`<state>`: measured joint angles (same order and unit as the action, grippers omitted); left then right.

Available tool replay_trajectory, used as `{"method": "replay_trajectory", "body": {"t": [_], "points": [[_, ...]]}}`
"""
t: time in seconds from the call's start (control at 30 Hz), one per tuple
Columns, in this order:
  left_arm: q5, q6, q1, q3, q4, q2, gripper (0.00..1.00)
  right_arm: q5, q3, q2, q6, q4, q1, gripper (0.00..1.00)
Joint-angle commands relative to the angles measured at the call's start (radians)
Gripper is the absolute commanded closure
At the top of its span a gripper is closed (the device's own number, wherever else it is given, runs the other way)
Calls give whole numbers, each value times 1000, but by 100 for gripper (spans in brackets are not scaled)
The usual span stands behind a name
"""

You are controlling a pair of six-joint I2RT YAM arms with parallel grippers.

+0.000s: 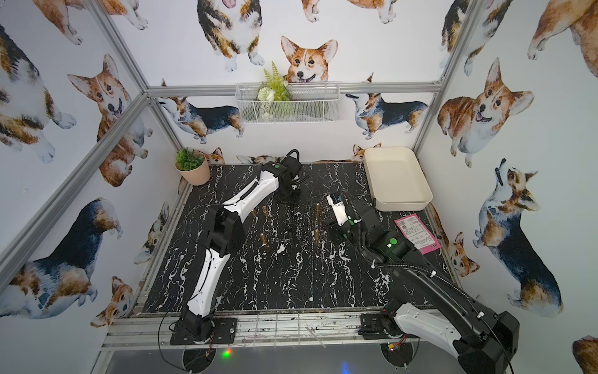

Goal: Open the lipstick cap
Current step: Pick up the lipstick at the center of the board.

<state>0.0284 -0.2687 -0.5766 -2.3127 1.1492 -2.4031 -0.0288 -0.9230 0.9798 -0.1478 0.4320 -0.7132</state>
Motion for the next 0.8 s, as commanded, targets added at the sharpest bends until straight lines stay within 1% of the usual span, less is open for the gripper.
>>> {"method": "replay_trajectory", "body": {"t": [0.0, 0.37, 0.47, 0.53, 0.77], "points": [[-5, -2, -2, -26, 21, -21, 54, -14, -4, 6, 18, 10, 0, 47], [-25, -3, -2, -42, 45, -46, 58, -16, 5, 19, 22, -7, -1, 47], [-20, -3, -1, -45, 40, -48, 63, -17, 6, 19, 24, -7, -1, 47], [-18, -4, -2, -52, 42, -55, 64, -17, 6, 19, 24, -6, -2, 47], [-18, -3, -1, -53, 53, -53, 75, -17, 10, 18, 24, -10, -1, 47]]}}
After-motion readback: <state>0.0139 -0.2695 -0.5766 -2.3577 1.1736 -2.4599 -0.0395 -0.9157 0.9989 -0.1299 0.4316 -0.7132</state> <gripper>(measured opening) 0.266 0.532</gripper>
